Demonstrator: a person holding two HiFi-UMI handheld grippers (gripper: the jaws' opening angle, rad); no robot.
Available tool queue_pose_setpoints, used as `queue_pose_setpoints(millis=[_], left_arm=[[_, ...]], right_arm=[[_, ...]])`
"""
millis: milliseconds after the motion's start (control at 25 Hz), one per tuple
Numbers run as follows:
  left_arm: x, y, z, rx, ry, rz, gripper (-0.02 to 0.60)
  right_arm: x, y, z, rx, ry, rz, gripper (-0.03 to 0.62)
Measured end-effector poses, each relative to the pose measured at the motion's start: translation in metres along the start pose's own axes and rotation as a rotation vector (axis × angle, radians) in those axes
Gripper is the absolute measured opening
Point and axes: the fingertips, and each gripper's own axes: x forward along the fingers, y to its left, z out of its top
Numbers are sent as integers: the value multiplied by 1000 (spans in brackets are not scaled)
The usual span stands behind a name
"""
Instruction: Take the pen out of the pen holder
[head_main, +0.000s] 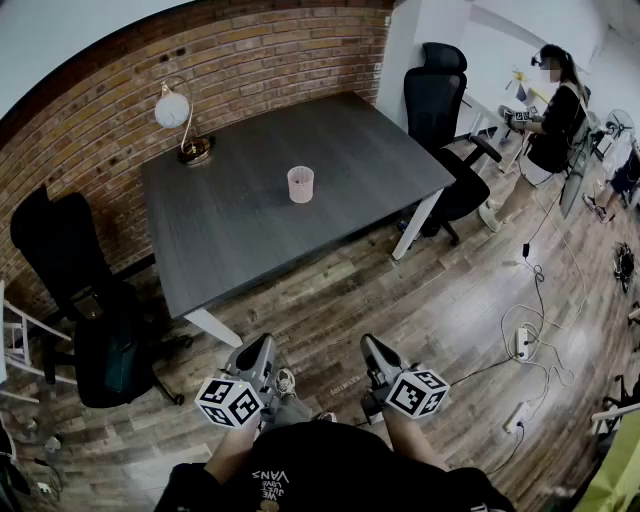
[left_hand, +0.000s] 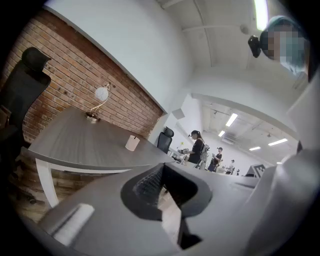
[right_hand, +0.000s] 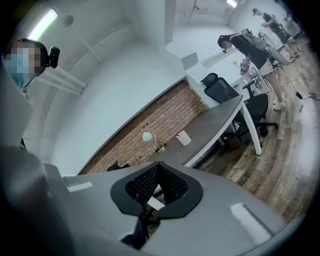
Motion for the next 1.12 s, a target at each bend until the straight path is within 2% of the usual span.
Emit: queue_pose_setpoints(millis=[400, 640, 840, 1120], left_arm=[[-7, -15, -8, 1, -15, 13, 52], [2, -2, -9, -5, -11, 30, 52], [35, 19, 2, -11, 0, 9, 52], [107, 52, 32, -11, 30, -49, 52]], right_arm=[[-16, 0, 6, 39, -45, 43, 0], [-2, -4, 11, 30, -35, 39, 0], [28, -18, 22, 39, -52, 28, 0], [85, -35, 52, 44, -77, -10, 0]])
